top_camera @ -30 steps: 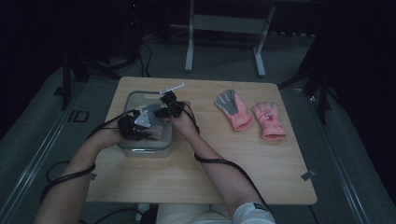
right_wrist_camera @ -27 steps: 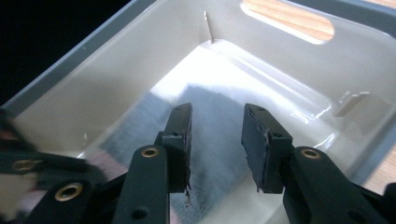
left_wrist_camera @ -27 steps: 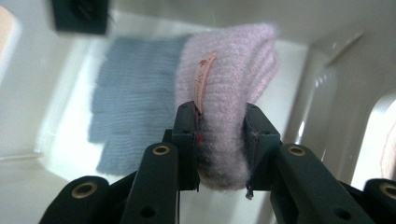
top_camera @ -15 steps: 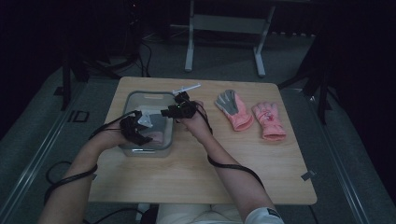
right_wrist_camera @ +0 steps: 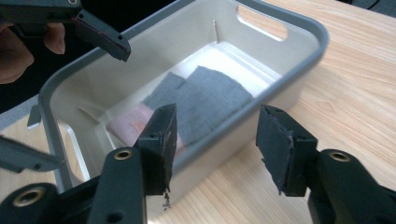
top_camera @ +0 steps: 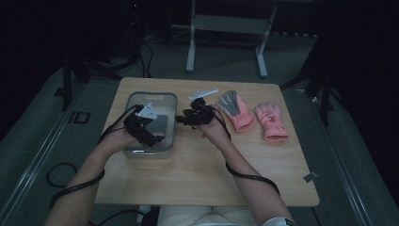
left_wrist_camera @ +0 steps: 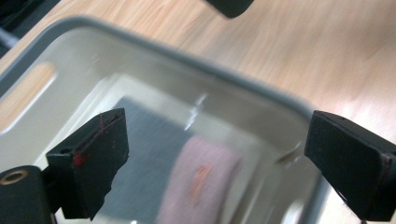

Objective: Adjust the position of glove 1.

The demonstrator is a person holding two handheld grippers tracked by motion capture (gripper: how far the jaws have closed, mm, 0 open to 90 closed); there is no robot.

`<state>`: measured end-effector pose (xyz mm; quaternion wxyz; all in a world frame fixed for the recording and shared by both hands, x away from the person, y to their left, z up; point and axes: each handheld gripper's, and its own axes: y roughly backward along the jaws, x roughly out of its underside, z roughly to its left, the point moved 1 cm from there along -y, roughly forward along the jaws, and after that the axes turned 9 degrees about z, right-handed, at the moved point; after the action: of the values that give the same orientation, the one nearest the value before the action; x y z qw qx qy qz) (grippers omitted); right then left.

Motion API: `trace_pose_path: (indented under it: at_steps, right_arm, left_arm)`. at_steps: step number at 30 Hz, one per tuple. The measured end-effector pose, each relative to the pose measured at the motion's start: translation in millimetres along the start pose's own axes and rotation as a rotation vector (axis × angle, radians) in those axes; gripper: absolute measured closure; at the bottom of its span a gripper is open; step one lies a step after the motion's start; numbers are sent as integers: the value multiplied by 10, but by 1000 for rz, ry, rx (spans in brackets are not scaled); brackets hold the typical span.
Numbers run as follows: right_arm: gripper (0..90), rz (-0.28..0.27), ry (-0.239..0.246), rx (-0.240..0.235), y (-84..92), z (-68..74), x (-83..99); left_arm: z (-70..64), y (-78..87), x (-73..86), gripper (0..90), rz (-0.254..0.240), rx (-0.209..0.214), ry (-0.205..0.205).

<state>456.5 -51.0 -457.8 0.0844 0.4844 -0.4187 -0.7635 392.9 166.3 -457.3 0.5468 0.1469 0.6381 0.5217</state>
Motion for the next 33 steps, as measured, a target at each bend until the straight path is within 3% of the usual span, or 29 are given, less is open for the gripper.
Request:
trace_pose_path:
  at_steps: [3, 7, 9, 12, 16, 18, 21, 22, 27, 31, 33]
  right_arm:
    - [339, 1, 10, -16, 88, -45, 85]
    - [249, -24, -16, -28, 217, -150, 211]
    - [201, -25, -29, -9, 282, -214, 273]
    - [199, -41, -92, 6, 403, -331, 368]
    - [157, -78, -113, 50, 519, -464, 473]
    - [148, -86, -110, 81, 574, -534, 533]
    - [148, -95, -120, 71, 632, -592, 588]
    - [148, -95, -98, 109, 685, -647, 642]
    - [147, -89, -117, 108, 787, -739, 769]
    - [133, -112, -92, 186, 819, -760, 874]
    - [108, -112, -87, 195, 824, -778, 923]
  left_arm:
    - [-111, -36, -120, 27, -23, 35, -4]
    - [-230, -76, -237, 27, -20, 36, -35]
    - [-337, -116, -332, 27, -39, 73, -51]
    - [-446, -166, -424, 30, -53, 102, -79]
    - [-518, -242, -518, 34, -40, 118, -100]
    - [-545, -267, -558, 34, -43, 133, -100]
    - [-560, -280, -575, 34, -45, 131, -102]
    - [-638, -324, -608, 34, -56, 123, -110]
    - [-787, -425, -618, 34, -37, 126, -133]
    - [-893, -500, -608, 33, -54, 149, -122]
    - [-952, -540, -602, 33, -48, 160, -130]
